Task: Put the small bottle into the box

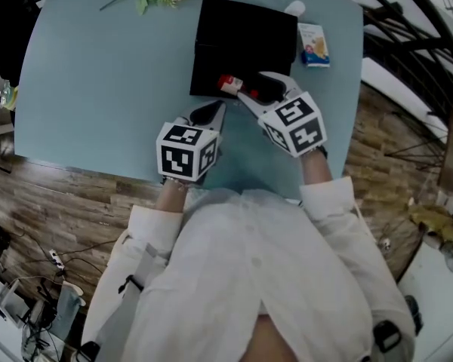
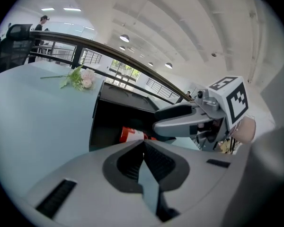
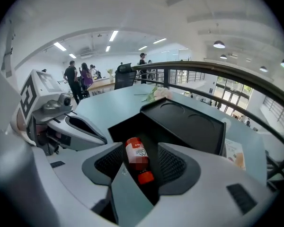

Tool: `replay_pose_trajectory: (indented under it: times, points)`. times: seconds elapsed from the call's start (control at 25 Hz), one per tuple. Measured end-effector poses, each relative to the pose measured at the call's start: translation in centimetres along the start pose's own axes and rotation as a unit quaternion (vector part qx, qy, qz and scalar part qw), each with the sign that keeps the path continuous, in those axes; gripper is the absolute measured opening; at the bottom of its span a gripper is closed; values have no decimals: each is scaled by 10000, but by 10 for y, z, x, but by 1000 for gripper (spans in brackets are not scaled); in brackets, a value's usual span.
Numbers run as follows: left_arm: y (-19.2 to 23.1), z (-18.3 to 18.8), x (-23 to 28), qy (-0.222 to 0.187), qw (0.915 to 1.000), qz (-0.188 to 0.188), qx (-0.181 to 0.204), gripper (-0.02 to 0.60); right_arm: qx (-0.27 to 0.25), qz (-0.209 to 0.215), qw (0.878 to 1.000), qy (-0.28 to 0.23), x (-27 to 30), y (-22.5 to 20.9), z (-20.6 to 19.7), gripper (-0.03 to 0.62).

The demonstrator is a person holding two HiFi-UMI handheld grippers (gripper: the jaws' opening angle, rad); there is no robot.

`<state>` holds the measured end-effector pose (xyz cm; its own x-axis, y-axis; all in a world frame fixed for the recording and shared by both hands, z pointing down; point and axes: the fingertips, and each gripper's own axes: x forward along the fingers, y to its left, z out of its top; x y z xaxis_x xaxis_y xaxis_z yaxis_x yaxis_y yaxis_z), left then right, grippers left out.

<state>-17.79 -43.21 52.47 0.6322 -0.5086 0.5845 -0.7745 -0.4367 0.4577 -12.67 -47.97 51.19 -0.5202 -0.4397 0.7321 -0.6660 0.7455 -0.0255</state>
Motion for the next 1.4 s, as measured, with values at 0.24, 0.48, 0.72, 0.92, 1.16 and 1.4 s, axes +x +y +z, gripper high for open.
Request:
replay_pose_trajectory:
  times: [0.24,0.48,0.72,0.92,1.16,1.4]
  points:
    - [-12,11,-13,-209,9994,128,232,5,193,-94,9986,-480,-25,16,6,209]
    - [-33,12,-23,-274,9985,46,464,5,286,-10,9942,-1034,-54,35,13,209]
    - [-48,13,-32,-365,9968,148,700,5,412,-7,9894,-1391,-79,49,8,207]
    - [-59,9,-35,-332,9936,235,1055,5,424,-135,9853,-1647,-95,59,2,121]
    - [-67,10,-37,-478,9896,409,1291,5,382,-168,9825,-1816,-107,65,-3,41]
    - [-78,14,-38,-697,9872,447,1359,5,549,-286,9769,-2044,-117,57,-4,11]
